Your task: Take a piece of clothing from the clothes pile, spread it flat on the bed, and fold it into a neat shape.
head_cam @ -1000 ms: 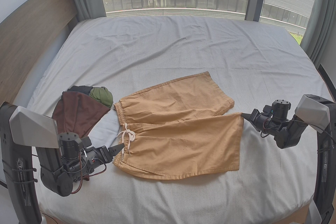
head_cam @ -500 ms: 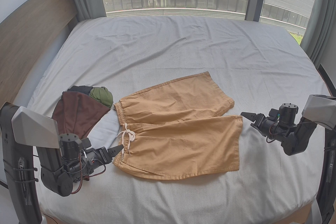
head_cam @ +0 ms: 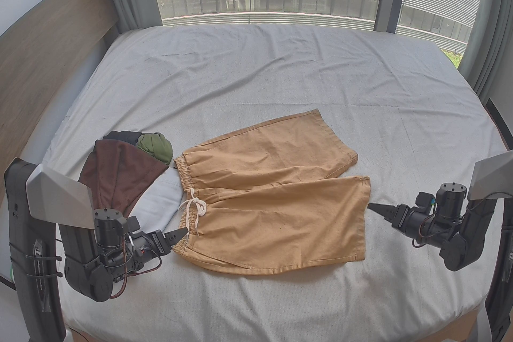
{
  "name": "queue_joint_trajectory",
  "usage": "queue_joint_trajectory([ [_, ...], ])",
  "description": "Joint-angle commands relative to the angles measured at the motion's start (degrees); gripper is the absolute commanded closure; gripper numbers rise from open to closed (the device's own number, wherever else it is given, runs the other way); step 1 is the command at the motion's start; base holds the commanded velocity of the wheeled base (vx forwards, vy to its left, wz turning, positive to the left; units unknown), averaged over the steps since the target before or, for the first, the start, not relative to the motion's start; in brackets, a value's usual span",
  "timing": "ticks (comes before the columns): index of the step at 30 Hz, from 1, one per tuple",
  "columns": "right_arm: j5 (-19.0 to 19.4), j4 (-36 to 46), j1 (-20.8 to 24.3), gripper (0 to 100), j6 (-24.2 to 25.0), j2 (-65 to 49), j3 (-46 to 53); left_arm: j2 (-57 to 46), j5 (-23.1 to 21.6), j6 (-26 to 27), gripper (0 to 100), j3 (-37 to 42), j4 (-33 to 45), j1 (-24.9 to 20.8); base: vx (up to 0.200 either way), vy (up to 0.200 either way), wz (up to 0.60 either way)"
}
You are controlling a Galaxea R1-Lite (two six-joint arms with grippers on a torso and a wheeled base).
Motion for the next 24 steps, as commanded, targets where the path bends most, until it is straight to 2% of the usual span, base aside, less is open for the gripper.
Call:
queue_joint_trajectory([
  [1, 0.1, -0.2, 0.5, 0, -4.7, 6.1, 3.3, 0.7, 0.0, -0.1, 0, -0.1, -0.1, 0.0, 0.000, 0.000, 0.00],
  [6, 0.1, -0.5, 1.4, 0, -9.5, 10.4, 5.2, 0.6, -0.1, -0.1, 0, -0.2, -0.1, 0.0, 0.000, 0.000, 0.00],
  [17, 0.1, 0.2, 2.8, 0, -10.0, 10.8, 4.5, 0.7, 0.0, -0.1, 0, -0.5, -0.1, -0.2, 0.000, 0.000, 0.00],
  [24, 0.1, 0.2, 5.7, 0, -9.9, 10.5, 4.0, 0.4, 0.0, -0.1, 0, -0.5, -0.1, -0.4, 0.000, 0.000, 0.00],
])
